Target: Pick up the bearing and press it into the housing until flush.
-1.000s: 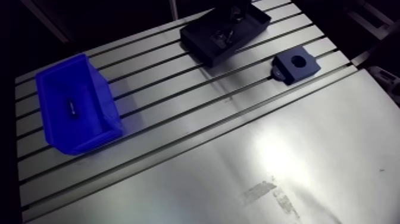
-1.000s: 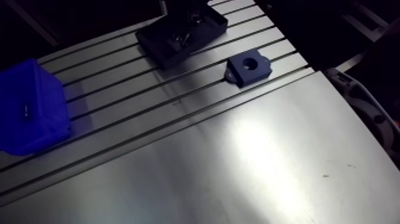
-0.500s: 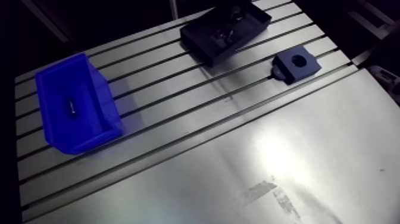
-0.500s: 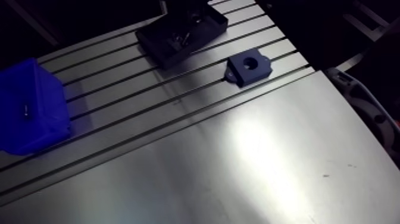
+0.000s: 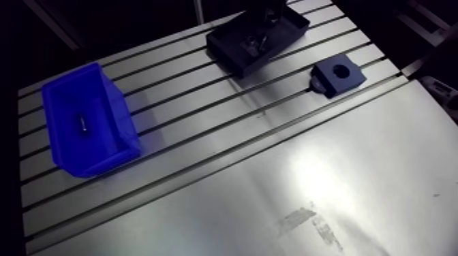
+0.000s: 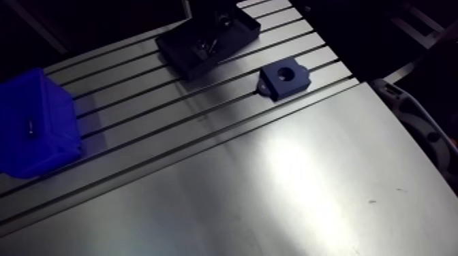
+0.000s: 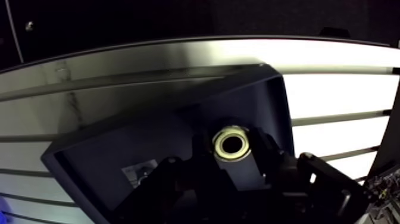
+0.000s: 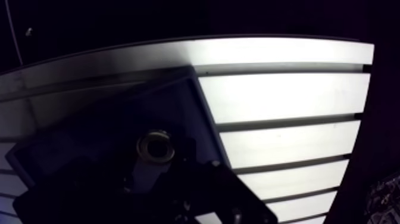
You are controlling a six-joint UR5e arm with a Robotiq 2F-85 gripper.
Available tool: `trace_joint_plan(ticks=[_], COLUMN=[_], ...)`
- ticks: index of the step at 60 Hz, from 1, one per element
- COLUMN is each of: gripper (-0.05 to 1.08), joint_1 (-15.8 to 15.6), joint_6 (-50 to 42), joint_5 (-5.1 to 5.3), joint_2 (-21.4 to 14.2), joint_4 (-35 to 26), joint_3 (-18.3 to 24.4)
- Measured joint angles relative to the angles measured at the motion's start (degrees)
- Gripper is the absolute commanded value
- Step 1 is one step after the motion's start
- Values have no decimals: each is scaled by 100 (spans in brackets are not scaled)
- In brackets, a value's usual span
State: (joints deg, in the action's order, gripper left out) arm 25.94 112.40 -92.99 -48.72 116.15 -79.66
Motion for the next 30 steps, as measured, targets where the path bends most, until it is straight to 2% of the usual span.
trace_joint_plan(ticks=[14, 30], gripper=[58, 60], joint_1=[2, 48], joint_6=[16, 91], joint_5=[26, 36], joint_2=[-201, -689], joint_4=[-50, -112], joint_3=[-77, -372])
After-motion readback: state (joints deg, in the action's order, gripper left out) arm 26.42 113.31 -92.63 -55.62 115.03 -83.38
